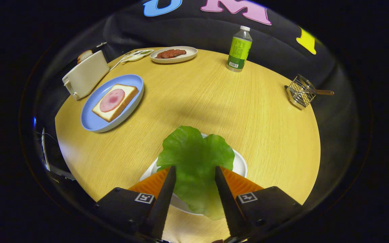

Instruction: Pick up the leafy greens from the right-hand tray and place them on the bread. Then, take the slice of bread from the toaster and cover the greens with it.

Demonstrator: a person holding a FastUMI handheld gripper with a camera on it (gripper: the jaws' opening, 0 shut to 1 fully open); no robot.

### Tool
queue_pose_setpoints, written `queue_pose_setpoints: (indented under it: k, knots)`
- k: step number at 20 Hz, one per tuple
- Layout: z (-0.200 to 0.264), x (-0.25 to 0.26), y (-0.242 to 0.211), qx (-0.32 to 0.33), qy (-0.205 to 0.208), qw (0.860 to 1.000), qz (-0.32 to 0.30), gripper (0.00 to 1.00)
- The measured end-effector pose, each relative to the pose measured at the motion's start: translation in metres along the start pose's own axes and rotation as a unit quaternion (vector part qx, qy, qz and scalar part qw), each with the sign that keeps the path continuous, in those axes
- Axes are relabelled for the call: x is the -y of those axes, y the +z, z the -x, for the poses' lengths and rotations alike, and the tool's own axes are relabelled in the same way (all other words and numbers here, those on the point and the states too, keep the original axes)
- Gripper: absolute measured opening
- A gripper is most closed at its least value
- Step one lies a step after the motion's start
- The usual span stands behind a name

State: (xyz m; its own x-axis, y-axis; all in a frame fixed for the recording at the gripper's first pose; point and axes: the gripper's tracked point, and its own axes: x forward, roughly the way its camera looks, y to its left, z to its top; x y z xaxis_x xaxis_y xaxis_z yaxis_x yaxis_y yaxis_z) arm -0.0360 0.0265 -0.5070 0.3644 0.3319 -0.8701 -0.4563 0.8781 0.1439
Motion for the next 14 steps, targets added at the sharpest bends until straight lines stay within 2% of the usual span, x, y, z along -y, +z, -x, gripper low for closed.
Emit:
queue_pose_setpoints:
  k: [2, 4, 6, 7, 9, 14]
  knots:
    - [-0.001, 0.001, -0.001, -0.002, 0.002, 1.000, -0.003, 0.62]
    - [-0.002, -0.003, -0.004, -0.012, 0.018, 1.000, -0.018, 0.59]
    - [-0.002, 0.000, -0.004, -0.012, 0.015, 1.000, -0.021, 0.43]
    - [-0.001, 0.000, -0.003, -0.008, 0.016, 1.000, -0.024, 0.20]
    - [0.000, -0.002, -0.004, -0.005, 0.016, 1.000, -0.019, 0.10]
    - [0.030, -0.008, 0.030, 0.042, 0.023, 0.998, -0.027, 0.08]
